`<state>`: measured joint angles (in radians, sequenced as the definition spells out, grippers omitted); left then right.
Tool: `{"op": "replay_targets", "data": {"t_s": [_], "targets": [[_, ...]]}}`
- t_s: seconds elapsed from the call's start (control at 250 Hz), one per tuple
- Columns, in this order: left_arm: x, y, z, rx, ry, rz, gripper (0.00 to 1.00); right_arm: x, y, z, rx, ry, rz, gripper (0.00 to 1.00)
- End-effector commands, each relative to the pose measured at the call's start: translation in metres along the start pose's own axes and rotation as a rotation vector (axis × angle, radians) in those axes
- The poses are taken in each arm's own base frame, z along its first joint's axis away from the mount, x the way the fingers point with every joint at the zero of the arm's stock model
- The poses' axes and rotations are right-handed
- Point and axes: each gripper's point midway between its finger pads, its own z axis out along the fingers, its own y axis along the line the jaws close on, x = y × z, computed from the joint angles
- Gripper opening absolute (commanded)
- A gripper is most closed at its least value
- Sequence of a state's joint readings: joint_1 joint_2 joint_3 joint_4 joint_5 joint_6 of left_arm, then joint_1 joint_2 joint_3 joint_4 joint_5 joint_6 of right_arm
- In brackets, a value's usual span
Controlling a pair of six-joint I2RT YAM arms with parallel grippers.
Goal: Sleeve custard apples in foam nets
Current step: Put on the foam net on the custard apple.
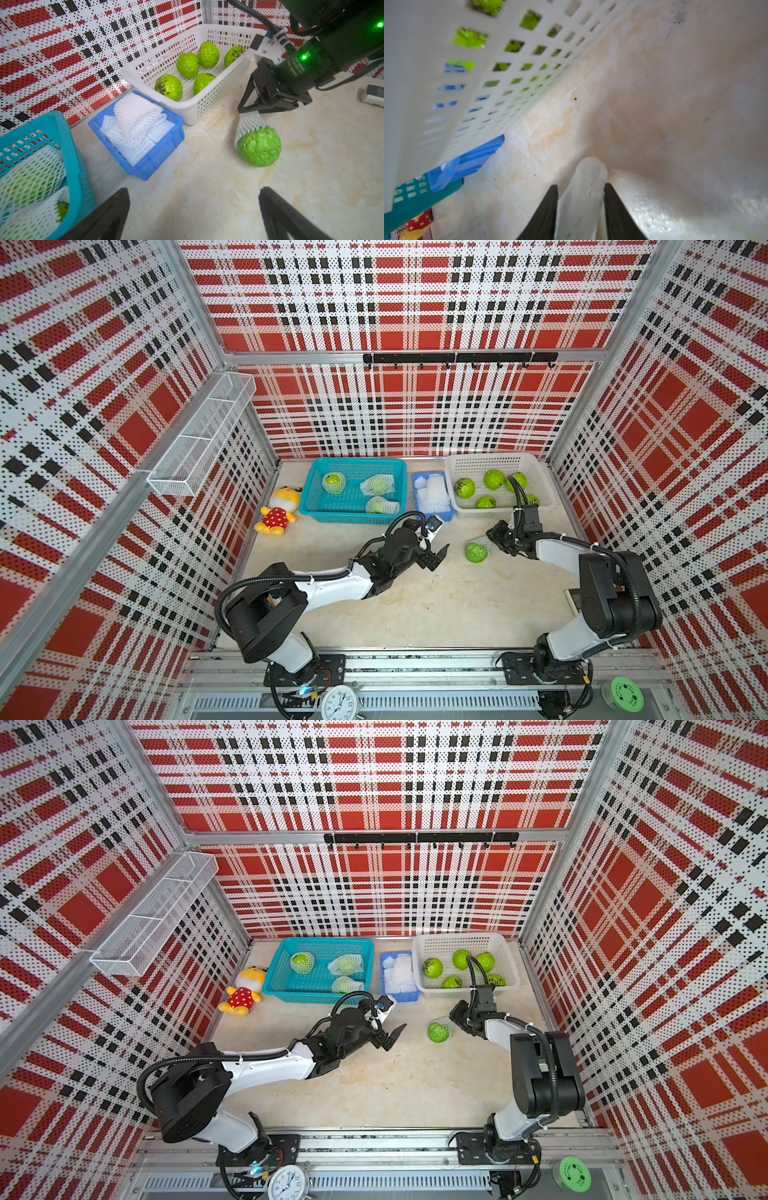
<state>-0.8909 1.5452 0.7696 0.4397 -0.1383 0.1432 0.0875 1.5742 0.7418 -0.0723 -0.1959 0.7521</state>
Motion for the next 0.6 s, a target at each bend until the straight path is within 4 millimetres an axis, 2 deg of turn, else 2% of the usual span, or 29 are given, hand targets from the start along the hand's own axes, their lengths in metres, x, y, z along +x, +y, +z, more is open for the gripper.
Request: {"op": "replay_targets", "data": {"t_s": [0.0, 0.112, 0.272, 0.596], "targets": [[-0.011, -0.003, 0.003, 0.007, -0.030, -0.008, 1.00, -0.004, 0.010, -0.011, -0.034, -0.055, -0.025, 0.34], [-0.012, -0.003, 0.003, 0.006, -0.030, -0.008, 0.99, -0.001, 0.012, -0.018, -0.040, -0.065, -0.042, 0.27], [-0.011, -0.006, 0.002, 0.009, -0.028, -0.006, 1.00, 0.004, 0.018, -0.025, -0.056, -0.067, -0.073, 0.11], [-0.010, -0.005, -0.003, -0.007, -0.030, -0.008, 1.00, 0.023, 0.041, -0.038, -0.095, -0.069, -0.174, 0.15]]}}
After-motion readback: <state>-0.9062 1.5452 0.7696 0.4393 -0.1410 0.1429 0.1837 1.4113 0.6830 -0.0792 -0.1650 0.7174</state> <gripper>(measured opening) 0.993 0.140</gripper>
